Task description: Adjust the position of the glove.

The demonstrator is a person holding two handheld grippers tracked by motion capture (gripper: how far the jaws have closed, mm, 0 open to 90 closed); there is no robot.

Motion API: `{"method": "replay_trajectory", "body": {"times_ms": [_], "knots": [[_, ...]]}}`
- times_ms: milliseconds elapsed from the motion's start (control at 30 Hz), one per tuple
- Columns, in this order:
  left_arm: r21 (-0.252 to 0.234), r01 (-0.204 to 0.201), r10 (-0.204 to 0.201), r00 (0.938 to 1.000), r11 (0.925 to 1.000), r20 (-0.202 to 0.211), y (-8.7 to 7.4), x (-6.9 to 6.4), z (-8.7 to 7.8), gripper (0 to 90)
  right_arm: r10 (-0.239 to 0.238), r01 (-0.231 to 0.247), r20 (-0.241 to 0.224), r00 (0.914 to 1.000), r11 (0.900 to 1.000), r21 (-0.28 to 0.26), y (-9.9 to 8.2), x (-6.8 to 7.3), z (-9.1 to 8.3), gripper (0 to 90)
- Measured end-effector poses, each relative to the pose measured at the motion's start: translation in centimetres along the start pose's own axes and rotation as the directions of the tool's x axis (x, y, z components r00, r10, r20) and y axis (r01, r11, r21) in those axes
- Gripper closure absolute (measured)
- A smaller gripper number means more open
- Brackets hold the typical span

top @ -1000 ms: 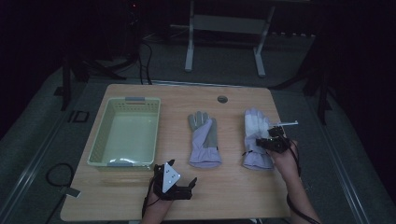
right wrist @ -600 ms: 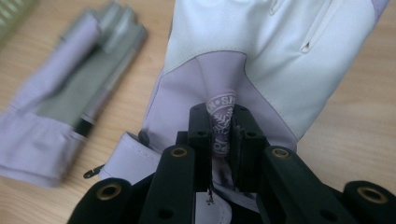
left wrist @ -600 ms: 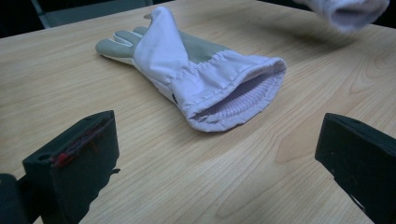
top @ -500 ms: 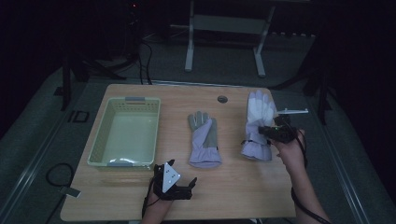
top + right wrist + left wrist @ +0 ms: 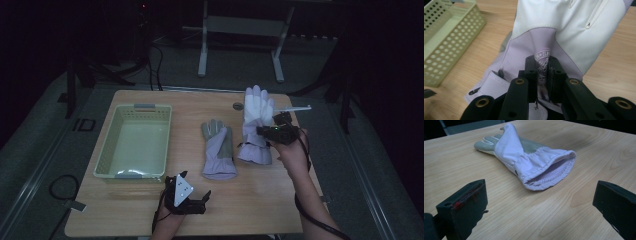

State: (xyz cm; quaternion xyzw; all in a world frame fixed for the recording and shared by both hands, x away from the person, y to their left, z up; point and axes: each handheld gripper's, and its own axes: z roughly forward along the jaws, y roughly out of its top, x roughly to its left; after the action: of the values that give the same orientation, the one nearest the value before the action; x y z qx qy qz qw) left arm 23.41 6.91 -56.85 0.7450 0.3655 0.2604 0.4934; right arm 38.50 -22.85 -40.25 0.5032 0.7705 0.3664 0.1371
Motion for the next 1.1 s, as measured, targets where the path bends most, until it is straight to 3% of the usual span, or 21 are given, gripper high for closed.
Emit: {"method": "replay_trajectory", "body": {"times_ms": [200,267,300,500,633,900,1100], "knots": [[-0.002,0.006,-0.006,1.0,1.0,0.0,0.0,0.0,0.0,0.0,-0.011,0.011,-0.066,0.9978,0.9999,-0.004,0.6,3.2,1.1,80.4],[-0.002,0.008,-0.008,1.0,1.0,-0.001,0.0,0.1,0.0,0.0,-0.019,0.019,-0.068,0.9975,0.9998,0.003,0.7,3.9,1.4,80.4],[-0.002,0.006,-0.006,1.0,1.0,-0.001,0.0,0.1,0.0,0.0,-0.024,0.025,-0.068,0.9974,0.9996,0.012,0.7,4.9,2.0,80.4],[-0.003,0.007,-0.007,1.0,1.0,0.001,0.0,0.0,0.0,0.0,-0.015,0.019,-0.087,0.9961,0.9986,0.05,0.3,6.8,4.0,80.4],[-0.002,0.006,-0.006,1.0,1.0,0.001,0.0,0.1,0.0,0.0,0.003,0.006,-0.105,0.9944,0.9962,0.087,-0.2,7.3,5.5,80.4],[-0.003,0.002,-0.002,1.0,1.0,0.0,0.0,0.1,0.0,0.0,0.006,-0.001,-0.028,0.9996,0.9876,0.157,-1.1,7.2,9.0,80.2],[-0.005,0.003,-0.003,1.0,1.0,0.002,0.0,0.0,0.0,0.0,-0.021,0.023,-0.014,0.9997,0.9775,0.21,-1.7,7.6,11.3,79.5]]}}
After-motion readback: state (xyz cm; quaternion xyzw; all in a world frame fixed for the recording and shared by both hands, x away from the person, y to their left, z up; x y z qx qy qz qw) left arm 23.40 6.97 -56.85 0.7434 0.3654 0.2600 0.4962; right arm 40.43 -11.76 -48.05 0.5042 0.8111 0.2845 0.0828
